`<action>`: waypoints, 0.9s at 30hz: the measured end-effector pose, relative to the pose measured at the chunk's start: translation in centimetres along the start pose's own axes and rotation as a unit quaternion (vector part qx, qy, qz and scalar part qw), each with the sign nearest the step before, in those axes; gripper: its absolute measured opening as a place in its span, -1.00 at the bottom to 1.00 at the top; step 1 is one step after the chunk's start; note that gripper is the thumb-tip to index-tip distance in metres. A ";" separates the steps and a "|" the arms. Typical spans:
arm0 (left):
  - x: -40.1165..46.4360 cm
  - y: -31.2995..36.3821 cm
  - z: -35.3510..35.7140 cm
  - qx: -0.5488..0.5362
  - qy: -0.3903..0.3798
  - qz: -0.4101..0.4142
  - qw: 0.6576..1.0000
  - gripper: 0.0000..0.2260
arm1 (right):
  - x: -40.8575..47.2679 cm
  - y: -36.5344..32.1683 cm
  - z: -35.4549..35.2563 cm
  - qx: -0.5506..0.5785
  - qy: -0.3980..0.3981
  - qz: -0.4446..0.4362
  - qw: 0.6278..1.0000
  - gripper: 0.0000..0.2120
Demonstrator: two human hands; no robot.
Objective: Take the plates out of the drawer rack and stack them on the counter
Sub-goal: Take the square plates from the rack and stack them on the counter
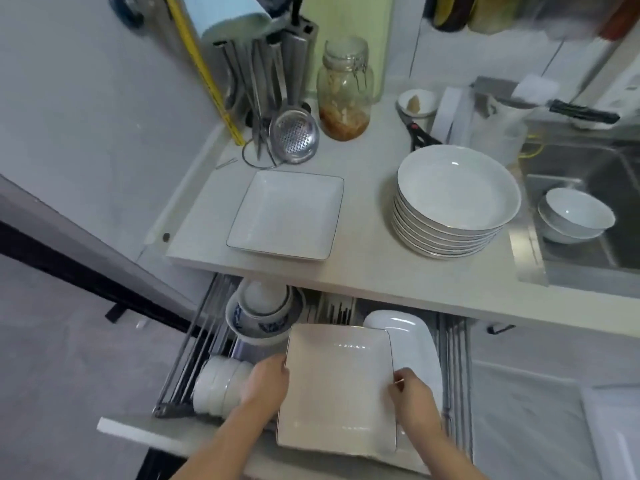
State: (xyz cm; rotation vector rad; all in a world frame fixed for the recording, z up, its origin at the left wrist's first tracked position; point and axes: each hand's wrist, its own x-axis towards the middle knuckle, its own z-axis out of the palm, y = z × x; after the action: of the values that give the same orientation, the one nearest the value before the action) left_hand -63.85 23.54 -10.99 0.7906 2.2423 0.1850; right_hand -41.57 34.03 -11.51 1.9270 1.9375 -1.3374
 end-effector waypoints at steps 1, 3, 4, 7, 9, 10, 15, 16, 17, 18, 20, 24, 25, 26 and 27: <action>-0.7 -0.5 -0.9 -0.011 0.005 -0.004 1.000 -0.73 | -0.9 -0.8 -0.1 0.006 -0.003 -0.009 1.000 -0.84; -2.0 -1.2 -2.8 -0.021 0.019 -0.014 0.999 -0.72 | -2.6 -2.3 -0.2 0.019 -0.011 -0.025 0.999 -0.87; -2.6 -1.5 -3.8 -0.015 0.029 -0.022 0.999 -0.71 | -3.3 -3.1 -0.3 0.024 -0.013 -0.032 0.999 -0.89; -4.2 -2.0 -6.9 -0.024 0.040 -0.030 0.998 -0.69 | -5.1 -5.5 -0.6 0.035 -0.014 -0.061 0.997 -0.89; -5.0 -2.1 -9.1 -0.032 0.050 -0.037 0.998 -0.71 | -6.0 -7.3 -0.9 0.052 -0.015 -0.079 0.995 -0.89; -5.4 -2.2 -10.2 -0.028 0.058 -0.040 0.997 -0.72 | -6.5 -8.3 -1.0 0.059 -0.015 -0.089 0.994 -0.89; -6.2 -1.9 -16.0 -0.011 0.118 -0.032 0.992 -0.72 | -8.1 -13.4 -2.3 0.075 -0.006 -0.146 0.986 -0.94; -6.2 -1.8 -17.2 -0.014 0.128 -0.029 0.991 -0.72 | -8.3 -14.6 -2.6 0.077 0.000 -0.157 0.985 -0.94; -6.1 -1.5 -18.4 -0.015 0.139 -0.025 0.990 -0.71 | -8.5 -15.9 -3.1 0.078 0.007 -0.168 0.983 -0.94; -6.0 -1.3 -19.6 -0.014 0.149 -0.020 0.988 -0.71 | -8.6 -17.1 -3.5 0.080 0.014 -0.177 0.981 -0.95; -5.3 -0.5 -21.9 -0.012 0.163 -0.006 0.986 -0.70 | -8.6 -19.6 -4.6 0.097 0.029 -0.189 0.977 -0.93; -3.0 1.7 -26.2 -0.006 0.198 0.017 0.980 -0.66 | -7.6 -24.0 -6.5 0.115 0.058 -0.200 0.971 -0.90; -2.3 2.2 -27.2 -0.005 0.209 0.027 0.978 -0.66 | -7.3 -25.0 -6.9 0.127 0.061 -0.196 0.970 -0.90; -1.5 2.9 -28.1 -0.002 0.216 0.038 0.976 -0.67 | -6.8 -25.9 -7.3 0.139 0.064 -0.189 0.970 -0.90; -0.6 3.5 -28.9 0.002 0.222 0.050 0.974 -0.69 | -6.3 -26.7 -7.7 0.149 0.067 -0.184 0.969 -0.91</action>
State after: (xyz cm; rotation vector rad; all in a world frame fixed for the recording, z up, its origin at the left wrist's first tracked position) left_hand -81.79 28.90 11.33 0.9385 2.6190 0.4426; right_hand -59.23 38.96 10.31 1.8839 2.3690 -1.7225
